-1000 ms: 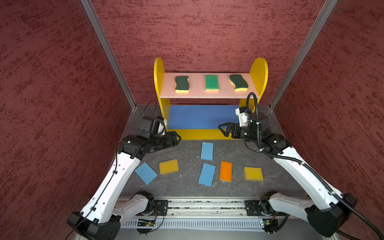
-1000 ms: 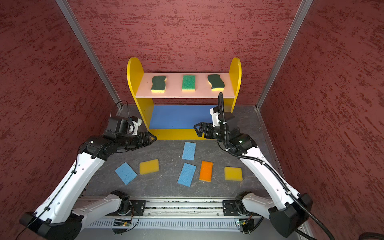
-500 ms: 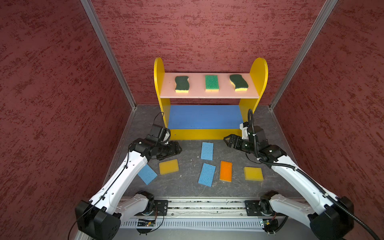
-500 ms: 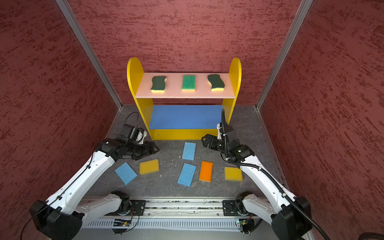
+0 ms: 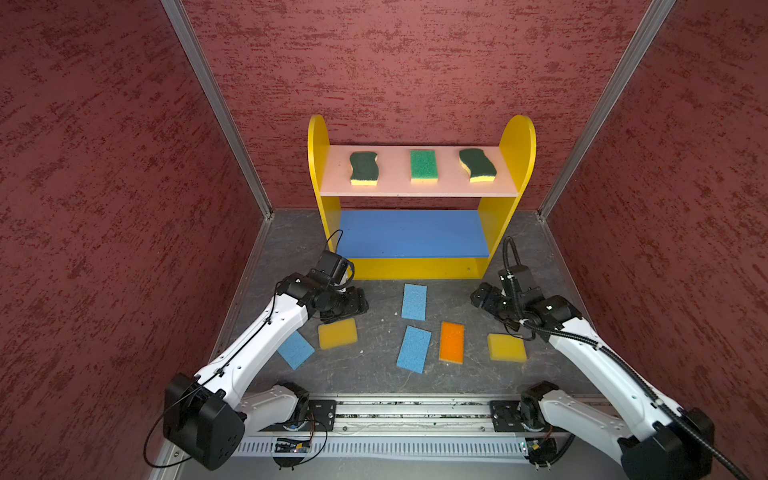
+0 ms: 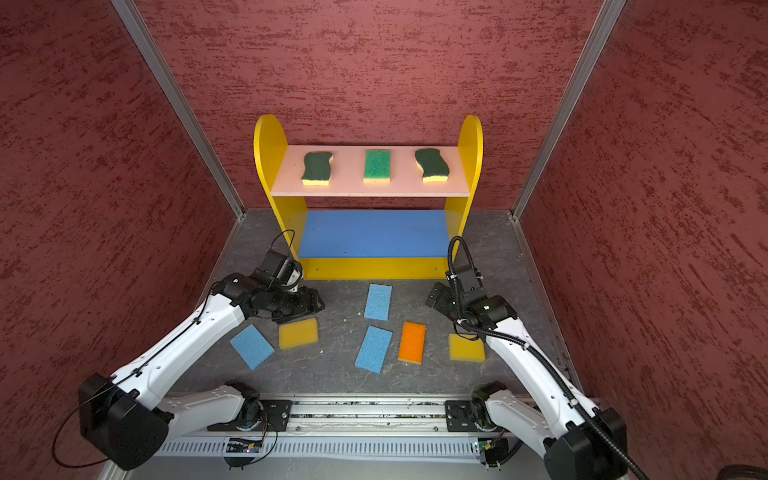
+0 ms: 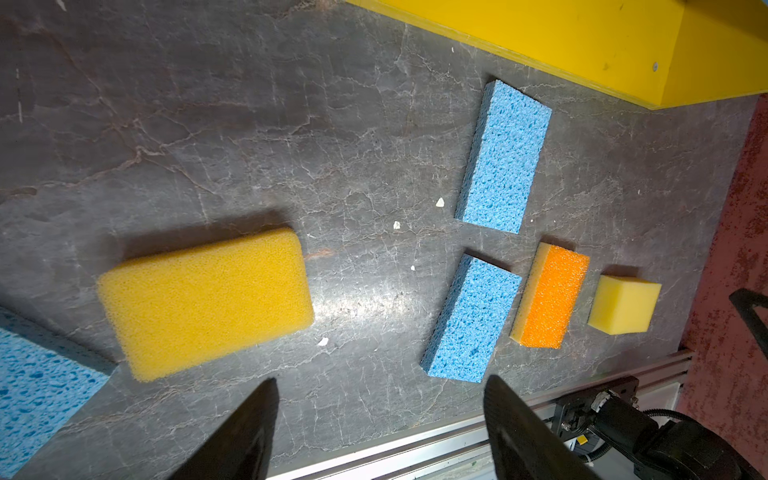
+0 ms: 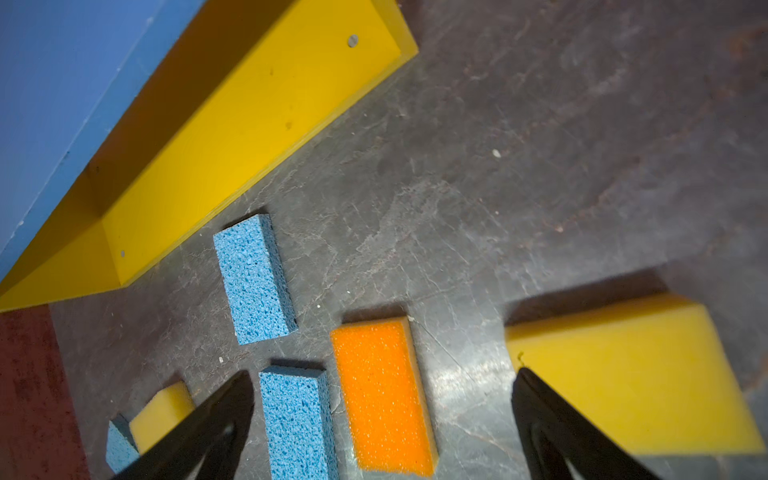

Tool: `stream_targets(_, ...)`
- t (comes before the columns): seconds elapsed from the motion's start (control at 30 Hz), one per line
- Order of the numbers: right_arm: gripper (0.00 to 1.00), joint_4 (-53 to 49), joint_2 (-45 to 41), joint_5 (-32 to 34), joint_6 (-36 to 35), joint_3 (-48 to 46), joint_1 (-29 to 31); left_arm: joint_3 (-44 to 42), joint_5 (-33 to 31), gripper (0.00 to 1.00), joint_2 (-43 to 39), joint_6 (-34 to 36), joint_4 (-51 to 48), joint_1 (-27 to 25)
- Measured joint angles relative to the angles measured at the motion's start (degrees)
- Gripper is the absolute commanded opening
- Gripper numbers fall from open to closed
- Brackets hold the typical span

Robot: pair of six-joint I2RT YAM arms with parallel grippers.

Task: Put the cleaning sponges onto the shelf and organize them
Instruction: 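Lower the right gripper onto the large yellow sponge and close it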

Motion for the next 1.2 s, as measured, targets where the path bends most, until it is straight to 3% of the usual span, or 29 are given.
stream_targets(0.3, 0.97, -7.8, -5.51, -0.26, 13.84, -3.82, -1.51, -0.28, 0.31, 0.78, 0.5, 0.15, 1.86, -0.15)
stream_targets(0.7, 0.94, -15.37, -3.17, -2.56, 23.71, -6.32, -2.82, -2.19, 1.95, 0.79, 0.79, 0.15, 7.15, -0.48)
stream_targets(0.97, 0.91, -12.26, -4.9, -6.97, 32.41, -13.75, -2.89, -2.34, 4.48, 0.79, 2.95, 0.15, 10.03, -0.48)
stream_targets(1.2, 0.91, -8.98, -4.22, -6.32, 36.15, -13.6, -2.93, -2.23, 5.05, 0.79, 3.32, 0.98, 10.38, -0.13)
